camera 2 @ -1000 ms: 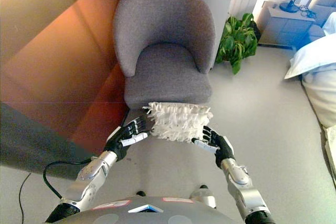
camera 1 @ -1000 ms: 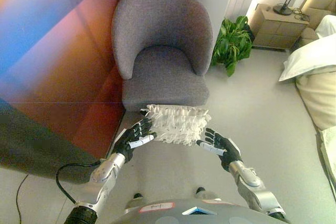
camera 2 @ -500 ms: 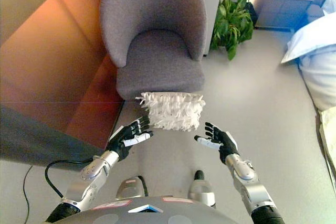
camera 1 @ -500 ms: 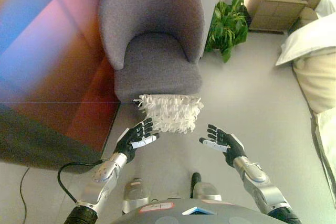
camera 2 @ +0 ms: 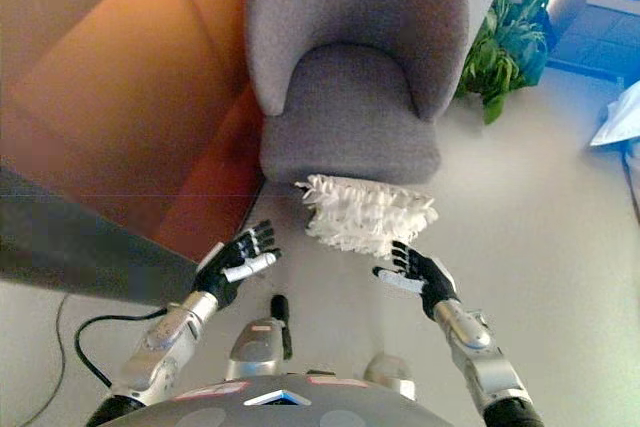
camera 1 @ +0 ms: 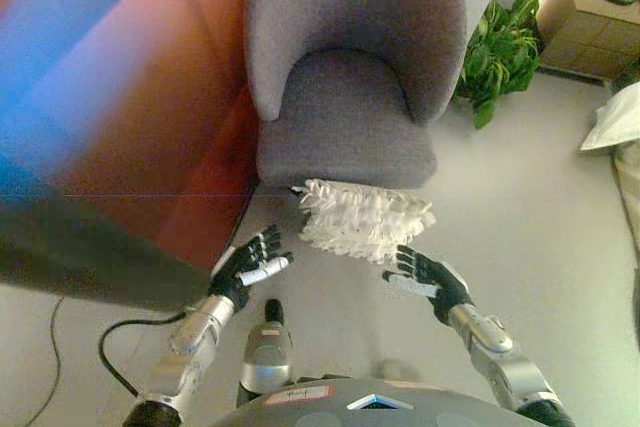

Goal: Pick up the pillow and put it on the sofa.

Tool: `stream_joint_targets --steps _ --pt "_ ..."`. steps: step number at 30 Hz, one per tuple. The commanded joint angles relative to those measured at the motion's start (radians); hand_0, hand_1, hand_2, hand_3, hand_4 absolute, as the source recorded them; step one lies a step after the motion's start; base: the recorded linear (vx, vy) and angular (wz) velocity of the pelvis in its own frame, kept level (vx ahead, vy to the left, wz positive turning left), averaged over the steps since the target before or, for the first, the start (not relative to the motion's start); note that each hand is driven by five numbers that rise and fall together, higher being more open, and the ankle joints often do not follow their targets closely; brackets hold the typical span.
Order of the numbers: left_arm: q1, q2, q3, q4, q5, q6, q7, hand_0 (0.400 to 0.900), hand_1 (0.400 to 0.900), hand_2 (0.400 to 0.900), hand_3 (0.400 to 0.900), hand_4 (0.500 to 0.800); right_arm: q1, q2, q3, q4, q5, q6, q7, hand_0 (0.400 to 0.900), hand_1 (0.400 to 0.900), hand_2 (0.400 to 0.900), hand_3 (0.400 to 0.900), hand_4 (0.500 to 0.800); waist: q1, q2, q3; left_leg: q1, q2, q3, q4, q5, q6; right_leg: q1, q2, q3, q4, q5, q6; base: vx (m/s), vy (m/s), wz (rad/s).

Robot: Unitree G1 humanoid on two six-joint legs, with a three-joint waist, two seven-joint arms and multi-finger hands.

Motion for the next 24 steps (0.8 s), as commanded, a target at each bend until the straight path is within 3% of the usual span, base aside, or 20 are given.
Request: stream_joint_targets --steps 1,3,4,6,7,9,11,14,16,17,21,24 --pt "-0.019 0.04 0.04 -0.134 -0.018 -0.063 -0.024 0.9 0.9 0.9 0.9 0.8 -0.036 -0.011 -0.001 -0.134 0.011 -0.055 -0.053 0.9 0.9 0.9 0.9 0.8 -0.014 0.03 -0.062 -0.099 -0.022 -0.071 -0.065 0.0 0.09 0.115 -0.017 -0.034 0.122 0.394 0.076 0.33 0.206 0.12" --pt "-0.034 0.046 0.036 -0.132 -0.027 -0.052 -0.027 0.9 0.9 0.9 0.9 0.8 -0.04 0.004 0.016 -0.131 0.003 -0.058 -0.083 0.9 0.9 0.9 0.9 0.8 -0.032 0.036 -0.051 -0.054 -0.034 -0.054 -0.083 -0.01 0.096 0.021 0.003 -0.062 0.11 0.359 0.056 0.32 0.128 0.23" --pt "-0.035 0.045 0.038 -0.141 -0.025 -0.04 -0.039 0.9 0.9 0.9 0.9 0.8 -0.033 0.011 0.019 -0.129 -0.006 -0.064 -0.09 0.9 0.9 0.9 0.9 0.8 -0.043 0.035 -0.043 -0.016 -0.047 -0.059 -0.104 -0.024 0.087 -0.003 0.016 -0.08 0.076 0.301 0.055 0.35 0.018 0.28" --pt "-0.031 0.043 0.032 -0.147 -0.014 -0.037 -0.046 0.9 0.9 0.9 0.9 0.8 -0.026 0.013 0.021 -0.113 -0.027 -0.087 -0.099 0.9 0.9 0.9 0.9 0.8 -0.06 0.048 -0.033 0.032 -0.042 -0.048 -0.132 -0.026 0.077 -0.048 0.04 -0.119 -0.02 0.262 0.04 0.29 -0.034 0.28" --pt "-0.037 0.042 0.031 -0.149 -0.011 -0.034 -0.042 0.9 0.9 0.9 0.9 0.8 -0.027 0.009 0.018 -0.1 -0.037 -0.102 -0.1 0.9 0.9 0.9 0.9 0.8 -0.069 0.059 -0.025 0.051 -0.031 -0.032 -0.142 -0.011 0.076 -0.078 0.044 -0.148 -0.077 0.292 0.022 0.24 -0.097 0.3" --pt "-0.047 0.047 0.027 -0.15 -0.008 -0.03 -0.026 0.9 0.9 0.9 0.9 0.8 -0.027 -0.003 0.014 -0.088 -0.058 -0.125 -0.114 0.9 0.9 0.9 0.9 0.8 -0.087 0.064 -0.009 0.09 -0.023 -0.035 -0.155 -0.02 0.059 -0.108 0.022 -0.159 -0.153 0.337 0.027 0.3 -0.15 0.39" --pt "-0.054 0.057 0.013 -0.149 -0.006 -0.035 -0.009 0.9 0.9 0.9 0.9 0.8 -0.035 -0.022 0.017 -0.08 -0.118 -0.137 -0.172 0.9 0.9 0.9 0.9 0.8 -0.111 0.049 0.002 0.128 -0.019 -0.038 -0.148 -0.055 0.034 -0.139 -0.019 -0.142 -0.305 0.435 0.059 0.36 -0.218 0.5" --pt "-0.06 0.064 -0.003 -0.147 -0.014 -0.037 -0.001 0.9 0.9 0.9 0.9 0.8 -0.049 -0.05 0.012 -0.081 -0.193 -0.102 -0.251 0.9 0.9 0.9 0.9 0.8 -0.146 0.034 0.001 0.162 -0.014 -0.076 -0.137 -0.108 0.018 -0.185 -0.049 -0.065 -0.507 0.538 0.094 0.38 -0.266 0.69" --pt "-0.051 0.064 -0.004 -0.148 -0.016 -0.038 -0.008 0.9 0.9 0.9 0.9 0.8 -0.052 -0.055 0.005 -0.079 -0.241 -0.059 -0.3 0.9 0.9 0.9 0.9 0.8 -0.16 0.03 -0.002 0.191 -0.002 -0.111 -0.133 -0.141 0.019 -0.205 -0.057 -0.015 -0.531 0.56 0.102 0.43 -0.297 0.71" --pt "-0.041 0.062 0.0 -0.144 -0.013 -0.044 -0.017 0.9 0.9 0.9 0.9 0.8 -0.048 -0.061 -0.001 -0.074 -0.28 -0.057 -0.314 0.9 0.9 0.9 0.9 0.8 -0.162 0.032 -0.005 0.203 0.011 -0.122 -0.134 -0.142 0.019 -0.188 -0.048 -0.003 -0.527 0.534 0.101 0.42 -0.317 0.54" --pt "-0.016 0.063 0.01 -0.158 -0.044 -0.044 0.001 0.9 0.9 0.9 0.9 0.8 -0.037 -0.103 -0.019 -0.07 -0.454 -0.011 -0.356 0.9 0.9 0.9 0.9 0.8 -0.161 0.035 -0.019 0.222 0.084 -0.13 -0.134 -0.124 -0.015 -0.139 -0.031 -0.039 -0.483 0.468 0.093 0.34 -0.321 0.36" --pt "-0.004 0.06 0.037 -0.206 -0.086 -0.027 -0.031 0.9 0.9 0.9 0.9 0.8 -0.063 -0.151 -0.044 -0.082 -0.606 0.002 -0.397 0.9 0.9 0.9 0.9 0.8 -0.166 0.05 -0.004 0.209 0.145 -0.098 -0.095 -0.106 -0.04 -0.161 -0.002 -0.068 -0.409 0.381 0.068 0.19 -0.208 0.45"
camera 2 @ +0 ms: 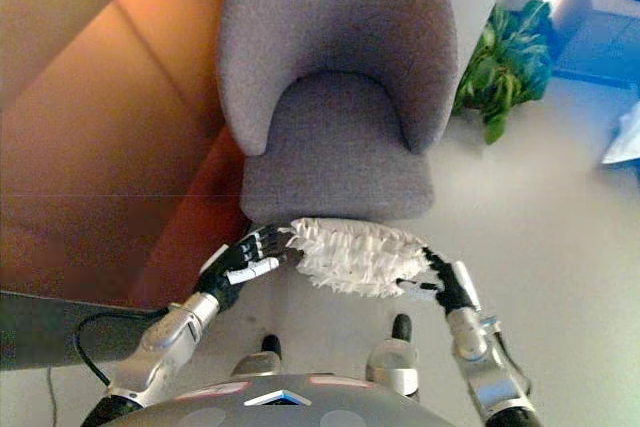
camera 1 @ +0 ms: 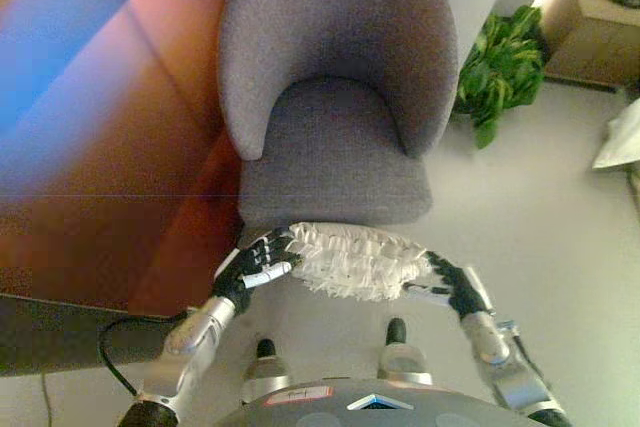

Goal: Pick up the pillow and put it on the sofa.

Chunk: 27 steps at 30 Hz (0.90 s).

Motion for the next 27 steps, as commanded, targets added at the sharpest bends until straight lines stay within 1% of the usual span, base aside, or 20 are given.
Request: stream_joint_targets --steps 1,2,3,4,5,6,7,9,10,11,12,16,18,19,22,23,24,27 --pt "-0.045 0.097 0.086 -0.158 -0.084 -0.074 -0.035 0.9 0.9 0.9 0.9 0.8 -0.083 -0.007 -0.054 -0.102 -0.225 -0.031 -0.109 0.9 0.9 0.9 0.9 0.8 0.003 -0.086 0.012 -0.035 0.038 0.041 0.165 -0.084 -0.005 -0.119 -0.113 0.012 0.135 0.021 0.04 0.1 -0.21 0.69" --pt "-0.06 0.099 0.076 -0.156 -0.083 -0.085 -0.046 0.9 0.9 0.9 0.9 0.8 -0.099 -0.028 -0.062 -0.093 -0.256 -0.021 -0.136 0.9 0.9 0.9 0.9 0.8 0.003 -0.08 0.03 -0.083 0.066 0.054 0.217 -0.059 -0.018 -0.123 -0.113 0.004 0.153 0.011 0.027 -0.01 -0.176 0.87" --pt "-0.09 0.102 0.06 -0.151 -0.086 -0.095 -0.051 0.9 0.9 0.9 0.9 0.8 -0.126 -0.052 -0.065 -0.081 -0.284 -0.005 -0.163 0.9 0.9 0.9 0.9 0.8 -0.002 -0.067 0.055 -0.124 0.089 0.077 0.234 -0.045 -0.026 -0.138 -0.116 -0.008 0.177 0.0 0.019 -0.07 -0.11 0.77" --pt "-0.108 0.104 0.053 -0.148 -0.087 -0.099 -0.052 0.9 0.9 0.9 0.9 0.8 -0.141 -0.062 -0.065 -0.074 -0.298 -0.002 -0.18 0.9 0.9 0.9 0.9 0.8 -0.005 -0.059 0.069 -0.138 0.1 0.084 0.24 -0.047 -0.03 -0.148 -0.118 -0.015 0.193 -0.009 0.018 -0.23 -0.032 0.77" --pt "-0.169 0.12 0.036 -0.141 -0.095 -0.116 -0.052 0.9 0.9 0.9 0.9 0.8 -0.201 -0.084 -0.062 -0.045 -0.335 0.0 -0.237 0.9 0.9 0.9 0.9 0.8 -0.004 -0.05 0.115 -0.196 0.113 0.077 0.25 -0.021 -0.045 -0.202 -0.141 -0.021 0.232 -0.013 0.016 -0.26 0.0 0.5" --pt "-0.202 0.124 0.023 -0.137 -0.097 -0.129 -0.038 0.9 0.9 0.9 0.9 0.8 -0.247 -0.096 -0.048 -0.026 -0.344 0.012 -0.26 0.9 0.9 0.9 0.9 0.8 -0.001 -0.047 0.144 -0.243 0.1 0.042 0.284 -0.032 -0.047 -0.244 -0.154 -0.008 0.261 -0.019 0.02 -0.32 -0.001 0.43" --pt "-0.229 0.132 0.011 -0.139 -0.095 -0.145 -0.017 0.9 0.9 0.9 0.9 0.8 -0.297 -0.106 -0.032 -0.008 -0.35 0.026 -0.279 0.9 0.9 0.9 0.9 0.8 0.002 -0.048 0.175 -0.293 0.09 0.021 0.321 -0.047 -0.044 -0.298 -0.173 0.009 0.293 -0.013 0.022 -0.22 -0.017 0.22" --pt "-0.266 0.151 -0.004 -0.148 -0.099 -0.178 -0.004 0.9 0.9 0.9 0.9 0.8 -0.378 -0.128 -0.011 0.021 -0.344 0.038 -0.299 0.9 0.9 0.9 0.9 0.8 0.007 -0.046 0.222 -0.369 0.092 0.007 0.392 -0.089 -0.039 -0.394 -0.208 0.027 0.359 -0.017 0.028 -0.19 -0.012 0.2" --pt "-0.278 0.161 -0.012 -0.161 -0.103 -0.19 0.0 0.9 0.9 0.9 0.9 0.8 -0.415 -0.133 -0.006 0.041 -0.339 0.042 -0.295 0.9 0.9 0.9 0.9 0.8 0.016 -0.045 0.243 -0.419 0.087 -0.012 0.44 -0.111 -0.034 -0.436 -0.223 0.035 0.388 -0.024 0.028 -0.16 -0.006 0.15" --pt "-0.289 0.168 -0.018 -0.166 -0.109 -0.206 0.0 0.9 0.9 0.9 0.9 0.8 -0.452 -0.139 0.0 0.065 -0.331 0.037 -0.3 0.9 0.9 0.9 0.9 0.8 0.022 -0.041 0.262 -0.481 0.089 -0.033 0.503 -0.132 -0.033 -0.482 -0.231 0.05 0.426 -0.038 0.03 -0.07 -0.015 0.15" --pt "-0.3 0.17 -0.025 -0.168 -0.109 -0.214 0.001 0.9 0.9 0.9 0.9 0.8 -0.48 -0.141 0.007 0.085 -0.327 0.035 -0.305 0.9 0.9 0.9 0.9 0.8 0.028 -0.037 0.275 -0.512 0.093 -0.047 0.539 -0.162 -0.038 -0.506 -0.237 0.061 0.455 -0.062 0.04 -0.08 -0.018 0.15" --pt "-0.368 0.175 -0.053 -0.173 -0.103 -0.238 0.017 0.9 0.9 0.9 0.9 0.8 -0.612 -0.155 0.031 0.14 -0.269 0.047 -0.292 0.9 0.9 0.9 0.9 0.8 0.054 -0.025 0.337 -0.697 0.094 -0.115 0.677 -0.21 -0.03 -0.665 -0.254 0.111 0.587 -0.109 0.036 -0.1 -0.007 0.1" --pt "-0.383 0.173 -0.055 -0.178 -0.107 -0.248 0.015 0.9 0.9 0.9 0.9 0.8 -0.647 -0.155 0.039 0.144 -0.259 0.055 -0.29 0.9 0.9 0.9 0.9 0.8 0.06 -0.021 0.353 -0.758 0.1 -0.129 0.73 -0.226 -0.026 -0.725 -0.259 0.129 0.647 -0.124 0.035 -0.09 0.022 0.04" --pt "-0.395 0.173 -0.057 -0.184 -0.108 -0.252 0.019 0.9 0.9 0.9 0.9 0.8 -0.67 -0.157 0.041 0.145 -0.251 0.061 -0.284 0.9 0.9 0.9 0.9 0.8 0.06 -0.021 0.359 -0.808 0.101 -0.135 0.759 -0.216 -0.019 -0.774 -0.26 0.139 0.672 -0.112 0.026 -0.13 0.028 0.03" --pt "-0.417 0.169 -0.058 -0.193 -0.119 -0.266 0.012 0.9 0.9 0.9 0.9 0.8 -0.715 -0.163 0.043 0.169 -0.221 0.066 -0.28 0.9 0.9 0.9 0.9 0.8 0.069 -0.008 0.36 -0.908 0.098 -0.15 0.844 -0.24 -0.016 -0.87 -0.264 0.157 0.764 -0.133 0.022 -0.06 0.065 0.01" --pt "-0.423 0.169 -0.06 -0.2 -0.124 -0.269 0.01 0.9 0.9 0.9 0.9 0.8 -0.733 -0.167 0.042 0.19 -0.205 0.059 -0.287 0.9 0.9 0.9 0.9 0.8 0.073 -0.002 0.36 -0.945 0.097 -0.157 0.877 -0.249 -0.016 -0.907 -0.269 0.165 0.802 -0.141 0.021 0.05 0.075 0.03" --pt "-0.426 0.168 -0.065 -0.199 -0.129 -0.276 0.01 0.9 0.9 0.9 0.9 0.8 -0.75 -0.172 0.044 0.207 -0.186 0.059 -0.29 0.9 0.9 0.9 0.9 0.8 0.078 0.005 0.36 -0.96 0.099 -0.166 0.915 -0.287 -0.022 -0.927 -0.273 0.173 0.853 -0.177 0.031 0.05 0.071 0.05" --pt "-0.445 0.164 -0.07 -0.198 -0.144 -0.277 0.012 0.9 0.9 0.9 0.9 0.8 -0.814 -0.173 0.054 0.276 -0.159 0.064 -0.293 0.9 0.9 0.9 0.9 0.8 0.091 0.019 0.36 -1.031 0.087 -0.187 0.99 -0.309 -0.018 -1.006 -0.28 0.198 0.941 -0.198 0.028 0.01 0.079 0.06"
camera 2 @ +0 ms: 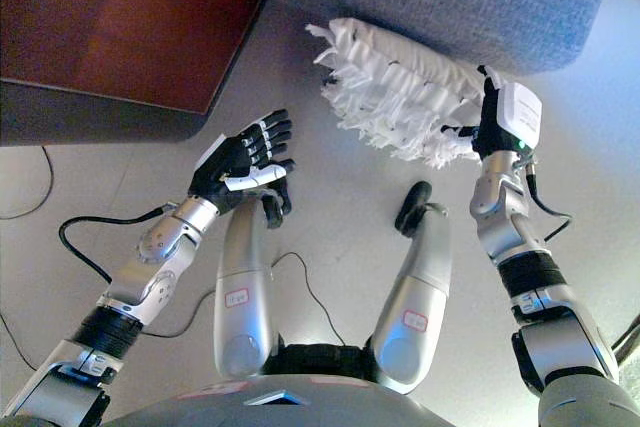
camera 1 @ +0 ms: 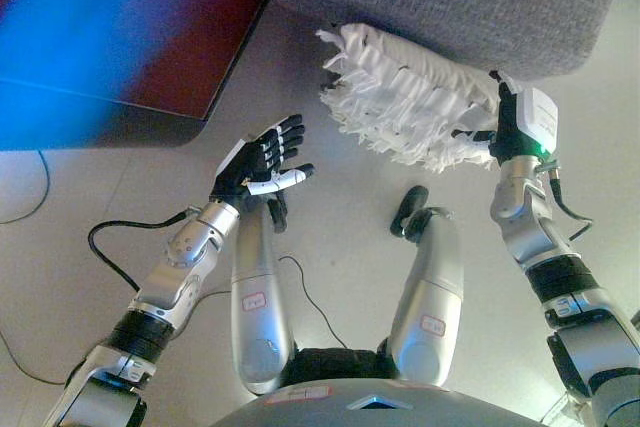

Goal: Pick up the pillow and put it on the sofa.

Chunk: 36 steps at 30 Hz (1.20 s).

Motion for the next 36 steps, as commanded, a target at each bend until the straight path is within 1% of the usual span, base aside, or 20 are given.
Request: stream_joint_targets --steps 1,3,6,8,11,13,14,16,17,18,20,21,22,23,24,26,31,33,36 --pt "-0.012 0.003 0.006 -0.144 -0.044 -0.111 -0.015 0.9 0.9 0.9 0.9 0.8 -0.097 -0.076 -0.023 0.064 0.039 0.005 -0.059 0.9 0.9 0.9 0.9 0.8 0.036 0.047 0.0 0.023 0.08 -0.127 0.106 -0.152 -0.023 -0.073 -0.052 0.097 -0.012 0.1 0.053 0.0 0.09 0.09" --pt "-0.017 0.002 0.005 -0.151 -0.055 -0.106 -0.025 0.9 0.9 0.9 0.9 0.8 -0.146 -0.078 -0.013 0.118 0.085 0.017 -0.063 0.9 0.9 0.9 0.9 0.8 0.048 0.059 0.0 -0.025 0.07 -0.137 0.156 -0.167 -0.018 -0.126 -0.057 0.112 0.039 0.087 0.05 -0.01 0.089 0.12" --pt "-0.026 -0.002 -0.005 -0.147 -0.072 -0.115 -0.045 0.9 0.9 0.9 0.9 0.8 -0.223 -0.078 0.003 0.218 0.107 0.031 -0.072 0.9 0.9 0.9 0.9 0.8 0.064 0.076 0.0 -0.09 0.053 -0.154 0.233 -0.191 -0.01 -0.193 -0.062 0.137 0.112 0.066 0.047 -0.01 0.084 0.13" --pt "-0.036 -0.009 -0.016 -0.14 -0.086 -0.115 -0.053 0.9 0.9 0.9 0.9 0.8 -0.28 -0.073 0.028 0.291 0.126 0.068 -0.059 0.9 0.9 0.9 0.9 0.8 0.08 0.09 0.0 -0.137 0.039 -0.166 0.281 -0.207 -0.005 -0.239 -0.07 0.152 0.156 0.051 0.042 -0.01 0.071 0.13" --pt "-0.055 -0.016 -0.03 -0.136 -0.1 -0.101 -0.061 0.9 0.9 0.9 0.9 0.8 -0.348 -0.069 0.058 0.378 0.154 0.106 -0.063 0.9 0.9 0.9 0.9 0.8 0.094 0.1 0.0 -0.184 0.031 -0.176 0.33 -0.215 -0.004 -0.283 -0.081 0.167 0.198 0.038 0.04 -0.01 0.054 0.12" --pt "-0.064 -0.023 -0.039 -0.129 -0.105 -0.102 -0.068 0.9 0.9 0.9 0.9 0.8 -0.392 -0.065 0.076 0.435 0.161 0.139 -0.04 0.9 0.9 0.9 0.9 0.8 0.102 0.108 0.0 -0.203 0.028 -0.177 0.342 -0.214 -0.003 -0.298 -0.087 0.169 0.212 0.032 0.038 -0.01 0.054 0.12" --pt "-0.068 -0.024 -0.05 -0.126 -0.115 -0.099 -0.065 0.9 0.9 0.9 0.9 0.8 -0.415 -0.062 0.091 0.468 0.158 0.179 -0.009 0.9 0.9 0.9 0.9 0.8 0.109 0.111 0.0 -0.209 0.026 -0.178 0.344 -0.211 -0.004 -0.302 -0.09 0.168 0.218 0.03 0.038 0.0 0.048 0.11" --pt "-0.074 -0.028 -0.056 -0.12 -0.12 -0.089 -0.071 0.9 0.9 0.9 0.9 0.8 -0.44 -0.057 0.107 0.513 0.173 0.223 0.037 0.9 0.9 0.9 0.9 0.8 0.119 0.11 0.0 -0.21 0.023 -0.18 0.341 -0.205 -0.005 -0.302 -0.096 0.163 0.222 0.03 0.038 0.01 0.024 0.09" --pt "-0.075 -0.029 -0.058 -0.12 -0.12 -0.085 -0.072 0.9 0.9 0.9 0.9 0.8 -0.448 -0.056 0.111 0.527 0.171 0.23 0.046 0.9 0.9 0.9 0.9 0.8 0.121 0.11 0.0 -0.21 0.022 -0.181 0.338 -0.202 -0.006 -0.301 -0.099 0.161 0.22 0.032 0.039 0.02 0.0 0.12" --pt "-0.076 -0.032 -0.064 -0.123 -0.119 -0.077 -0.076 0.9 0.9 0.9 0.9 0.8 -0.455 -0.051 0.118 0.544 0.184 0.256 0.061 0.9 0.9 0.9 0.9 0.8 0.127 0.108 0.0 -0.208 0.02 -0.183 0.332 -0.195 -0.007 -0.298 -0.104 0.157 0.217 0.038 0.041 0.01 -0.013 0.13" --pt "-0.075 -0.033 -0.067 -0.125 -0.119 -0.067 -0.088 0.9 0.9 0.9 0.9 0.8 -0.465 -0.041 0.117 0.563 0.179 0.288 0.1 0.9 0.9 0.9 0.9 0.8 0.134 0.107 0.0 -0.208 0.021 -0.186 0.331 -0.187 -0.01 -0.295 -0.11 0.152 0.217 0.044 0.043 0.03 -0.025 0.15" --pt "-0.073 -0.033 -0.071 -0.127 -0.118 -0.063 -0.089 0.9 0.9 0.9 0.9 0.8 -0.467 -0.034 0.119 0.569 0.202 0.297 0.107 0.575 0.575 0.575 0.575 0.605 0.136 0.106 0.0 -0.205 0.022 -0.187 0.33 -0.183 -0.012 -0.293 -0.11 0.151 0.221 0.045 0.044 0.04 -0.019 0.11" --pt "-0.072 -0.035 -0.073 -0.128 -0.117 -0.057 -0.091 0.9 0.9 0.9 0.9 0.8 -0.473 -0.029 0.119 0.569 0.206 0.309 0.117 0.4 0.4 0.4 0.4 0.5 0.139 0.105 0.0 -0.205 0.022 -0.189 0.333 -0.18 -0.014 -0.291 -0.111 0.152 0.228 0.043 0.043 0.05 -0.007 0.08" --pt "-0.073 -0.038 -0.071 -0.133 -0.115 -0.044 -0.091 0.9 0.9 0.9 0.9 0.8 -0.476 -0.021 0.118 0.569 0.208 0.318 0.131 0.4 0.4 0.4 0.4 0.5 0.141 0.105 0.0 -0.202 0.023 -0.192 0.336 -0.179 -0.016 -0.289 -0.111 0.154 0.237 0.039 0.044 0.06 -0.005 0.11" --pt "-0.072 -0.036 -0.073 -0.138 -0.116 -0.033 -0.091 0.9 0.9 0.9 0.9 0.8 -0.473 -0.014 0.113 0.567 0.24 0.299 0.119 0.4 0.4 0.4 0.4 0.5 0.141 0.105 0.0 -0.199 0.022 -0.195 0.34 -0.179 -0.017 -0.287 -0.113 0.157 0.244 0.037 0.044 0.06 0.0 0.11" --pt "-0.073 -0.043 -0.08 -0.135 -0.116 -0.027 -0.079 0.9 0.9 0.9 0.9 0.8 -0.478 0.003 0.105 0.554 0.274 0.293 0.109 0.4 0.4 0.4 0.4 0.5 0.141 0.101 0.0 -0.193 0.022 -0.198 0.344 -0.178 -0.019 -0.283 -0.11 0.16 0.255 0.031 0.044 0.05 0.017 0.05" --pt "-0.08 -0.051 -0.089 -0.14 -0.114 -0.02 -0.056 0.9 0.9 0.9 0.9 0.8 -0.466 0.019 0.076 0.517 0.33 0.261 0.05 0.4 0.4 0.4 0.4 0.5 0.139 0.092 0.0 -0.164 0.025 -0.191 0.316 -0.172 -0.023 -0.258 -0.11 0.149 0.235 0.038 0.049 0.01 0.004 0.0" --pt "-0.087 -0.057 -0.092 -0.134 -0.108 -0.024 -0.049 0.9 0.9 0.9 0.9 0.8 -0.464 0.027 0.068 0.513 0.333 0.249 0.022 0.4 0.4 0.4 0.4 0.5 0.139 0.089 0.0 -0.145 0.03 -0.185 0.29 -0.164 -0.024 -0.24 -0.109 0.139 0.216 0.046 0.051 0.0 0.0 0.0" --pt "-0.1 -0.069 -0.099 -0.121 -0.11 -0.022 -0.021 0.9 0.9 0.9 0.9 0.8 -0.465 0.036 0.059 0.512 0.355 0.213 -0.031 0.4 0.4 0.4 0.4 0.5 0.137 0.087 0.0 -0.114 0.037 -0.176 0.253 -0.152 -0.024 -0.211 -0.107 0.126 0.193 0.055 0.052 0.0 0.0 0.0"
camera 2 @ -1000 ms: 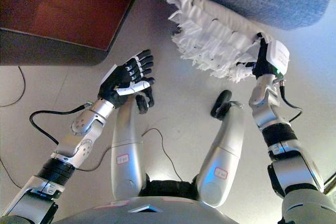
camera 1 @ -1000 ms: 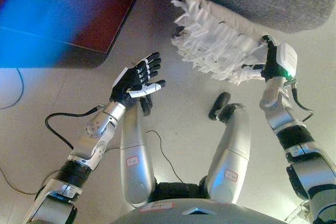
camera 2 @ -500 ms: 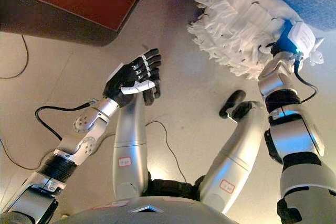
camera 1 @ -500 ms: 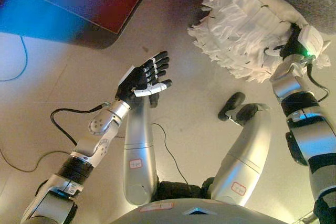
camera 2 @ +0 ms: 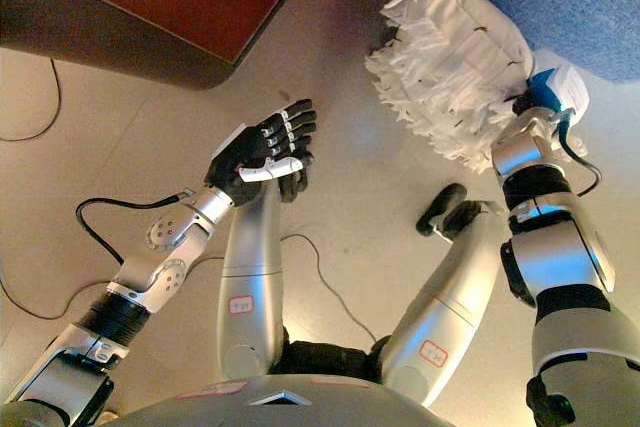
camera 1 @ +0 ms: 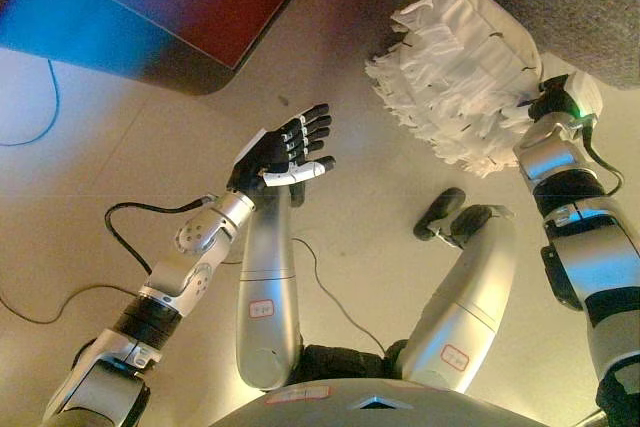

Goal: Pick up the pillow and put it on the sofa.

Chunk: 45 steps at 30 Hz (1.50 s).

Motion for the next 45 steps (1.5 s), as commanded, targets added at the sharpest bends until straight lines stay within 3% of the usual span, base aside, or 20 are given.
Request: stream_joint_targets --steps 1,4,7,12,16,18,24,30,33,38,42,45 --pt "-0.033 -0.06 -0.018 -0.101 -0.023 -0.046 0.029 0.9 0.9 0.9 0.9 0.8 0.005 0.007 -0.043 -0.024 0.065 -0.075 -0.083 0.4 0.4 0.4 0.4 0.5 0.027 0.051 0.001 0.145 0.096 -0.096 0.04 -0.137 -0.03 0.028 -0.019 0.075 -0.091 0.142 0.056 0.0 0.0 0.0" --pt "-0.029 -0.068 -0.011 -0.095 -0.01 -0.037 0.064 0.9 0.9 0.9 0.9 0.8 0.018 0.014 -0.059 -0.057 0.072 -0.098 -0.122 0.4 0.4 0.4 0.4 0.5 0.025 0.046 0.001 0.195 0.103 -0.083 -0.012 -0.12 -0.034 0.08 -0.013 0.053 -0.128 0.152 0.058 0.01 -0.001 -0.01" --pt "-0.028 -0.062 -0.008 -0.088 0.094 -0.076 0.108 0.9 0.9 0.9 0.9 0.8 0.034 0.011 -0.055 -0.129 -0.028 -0.129 -0.193 0.4 0.4 0.4 0.4 0.5 0.024 0.039 0.001 0.266 0.114 -0.064 -0.11 -0.089 -0.04 0.155 -0.007 0.019 -0.205 0.172 0.059 0.0 -0.008 -0.01" --pt "0.001 -0.043 0.021 -0.099 0.115 -0.082 0.173 0.9 0.9 0.9 0.9 0.8 0.115 -0.014 -0.059 -0.317 -0.174 -0.152 -0.25 0.4 0.4 0.4 0.4 0.5 0.016 0.016 0.001 0.426 0.118 -0.037 -0.32 0.014 -0.039 0.317 0.005 -0.041 -0.376 0.238 0.059 0.0 -0.016 -0.03" --pt "0.055 -0.03 0.064 -0.094 0.159 -0.092 0.242 0.9 0.9 0.9 0.9 0.8 0.293 -0.008 -0.091 -0.509 -0.281 -0.171 -0.3 0.4 0.4 0.4 0.4 0.5 0.013 -0.019 -0.02 0.597 0.112 -0.036 -0.481 0.063 -0.039 0.483 0.002 -0.098 -0.527 0.279 0.068 0.12 -0.039 0.01" --pt "0.083 -0.032 0.084 -0.097 0.16 -0.089 0.245 0.9 0.9 0.9 0.9 0.8 0.381 -0.002 -0.113 -0.587 -0.323 -0.187 -0.322 0.4 0.4 0.4 0.4 0.5 0.007 -0.041 -0.046 0.693 0.111 -0.015 -0.561 0.083 -0.041 0.576 0.012 -0.135 -0.607 0.295 0.073 0.14 -0.017 -0.02" --pt "0.161 -0.073 0.124 -0.117 0.151 -0.082 0.284 0.9 0.9 0.9 0.9 0.8 0.659 -0.002 -0.195 -0.805 -0.438 -0.303 -0.372 0.4 0.4 0.4 0.4 0.5 -0.024 -0.087 -0.142 0.959 0.112 0.069 -0.791 0.139 -0.042 0.856 0.082 -0.224 -0.854 0.362 0.079 0.08 0.014 -0.12" --pt "0.176 -0.148 0.17 -0.076 0.136 -0.051 0.36 0.9 0.9 0.9 0.9 0.8 0.776 -0.015 -0.258 -0.953 -0.507 -0.39 -0.36 0.4 0.4 0.4 0.4 0.5 -0.071 -0.107 -0.257 1.194 0.089 0.157 -1.015 0.197 -0.037 1.086 0.176 -0.246 -1.059 0.419 0.102 0.04 0.099 -0.19" --pt "0.163 -0.173 0.187 -0.056 0.134 -0.025 0.379 0.9 0.9 0.9 0.9 0.8 0.816 -0.021 -0.295 -1.023 -0.52 -0.429 -0.363 0.4 0.4 0.4 0.4 0.5 -0.087 -0.114 -0.313 1.258 0.066 0.196 -1.086 0.212 -0.029 1.14 0.195 -0.248 -1.105 0.448 0.108 0.0 0.113 -0.1" --pt "0.168 -0.191 0.226 -0.045 0.142 0.033 0.366 0.9 0.9 0.9 0.9 0.8 0.873 -0.021 -0.412 -1.131 -0.462 -0.513 -0.355 0.4 0.4 0.4 0.4 0.5 -0.112 -0.129 -0.381 1.332 0.047 0.251 -1.133 0.195 -0.025 1.195 0.188 -0.262 -1.164 0.494 0.124 -0.02 0.068 -0.06" --pt "0.184 -0.184 0.249 -0.055 0.13 0.042 0.345 0.9 0.9 0.9 0.9 0.8 0.892 -0.022 -0.474 -1.18 -0.324 -0.569 -0.271 0.4 0.4 0.4 0.4 0.5 -0.112 -0.138 -0.41 1.357 0.028 0.259 -1.138 0.169 -0.018 1.219 0.183 -0.273 -1.205 0.515 0.132 0.01 0.023 -0.11" --pt "0.192 -0.184 0.254 -0.049 0.114 0.04 0.318 0.9 0.9 0.9 0.9 0.8 0.866 -0.031 -0.475 -1.158 -0.267 -0.568 -0.227 0.4 0.4 0.4 0.4 0.5 -0.098 -0.144 -0.423 1.372 0.021 0.261 -1.14 0.155 -0.016 1.232 0.178 -0.29 -1.219 0.521 0.132 0.02 0.009 -0.04"
